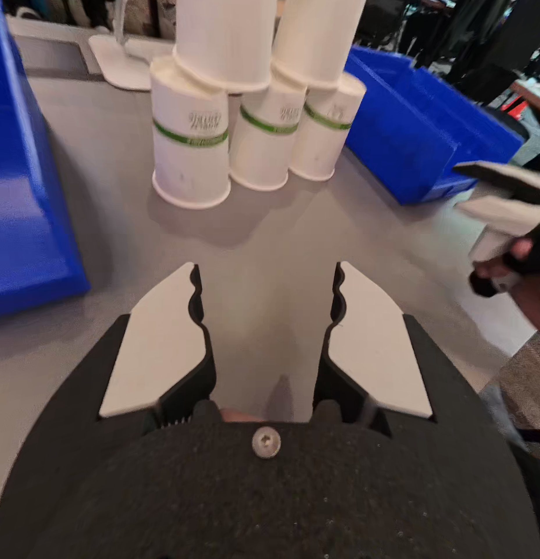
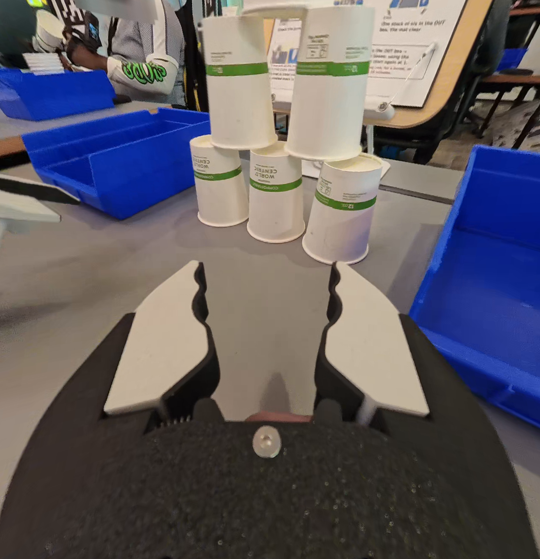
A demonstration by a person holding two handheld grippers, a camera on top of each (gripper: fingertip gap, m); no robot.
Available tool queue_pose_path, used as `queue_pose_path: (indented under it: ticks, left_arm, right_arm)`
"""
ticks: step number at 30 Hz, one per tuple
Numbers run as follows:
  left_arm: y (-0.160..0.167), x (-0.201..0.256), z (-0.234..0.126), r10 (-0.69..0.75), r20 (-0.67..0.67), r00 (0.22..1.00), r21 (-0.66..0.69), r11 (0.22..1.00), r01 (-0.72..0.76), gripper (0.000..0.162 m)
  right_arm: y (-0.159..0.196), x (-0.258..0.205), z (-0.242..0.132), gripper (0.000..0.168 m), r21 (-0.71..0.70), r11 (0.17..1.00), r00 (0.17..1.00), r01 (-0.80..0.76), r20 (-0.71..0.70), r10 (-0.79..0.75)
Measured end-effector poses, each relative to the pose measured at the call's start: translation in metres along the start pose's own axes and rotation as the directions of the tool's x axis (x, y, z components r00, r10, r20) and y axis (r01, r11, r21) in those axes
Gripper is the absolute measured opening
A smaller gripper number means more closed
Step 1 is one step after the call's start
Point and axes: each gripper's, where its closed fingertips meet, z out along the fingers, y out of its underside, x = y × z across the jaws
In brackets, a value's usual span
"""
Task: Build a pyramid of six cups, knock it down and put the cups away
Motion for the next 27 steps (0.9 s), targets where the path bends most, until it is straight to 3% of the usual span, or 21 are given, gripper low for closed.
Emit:
queue_pose_path:
  ticks: [2,5,11,17,27]
  left_arm:
    - [0.019,-0.004,-0.007,-0.016,-0.016,1.0,-0.019,1.0,0.016,0.082]
    - [0.015,0.001,-0.013,-0.06,-0.082,0.995,0.01,0.998,0.061,0.081]
    - [0.019,-0.012,-0.007,0.085,-0.002,0.996,0.039,0.996,-0.085,0.079]
    - [0.015,-0.002,-0.009,0.095,-0.026,0.995,0.053,0.994,-0.093,0.08]
    - [0.012,0.005,-0.009,0.137,-0.03,0.99,0.069,0.989,-0.135,0.077]
  right_arm:
    - [0.0,-0.008,-0.003,0.076,0.006,0.999,0.999,0.038,-0.016,-0.038]
    - [0.007,-0.022,-0.005,0.071,-0.019,1.0,1.0,0.018,0.017,-0.017]
    - [0.02,-0.022,-0.004,0.073,-0.039,0.999,0.998,-0.025,0.05,0.027]
    - [0.02,-0.013,-0.007,0.073,-0.023,0.998,0.997,-0.066,0.044,0.067]
    - [0.018,-0.029,-0.006,0.072,-0.025,0.989,0.989,0.147,0.028,-0.147]
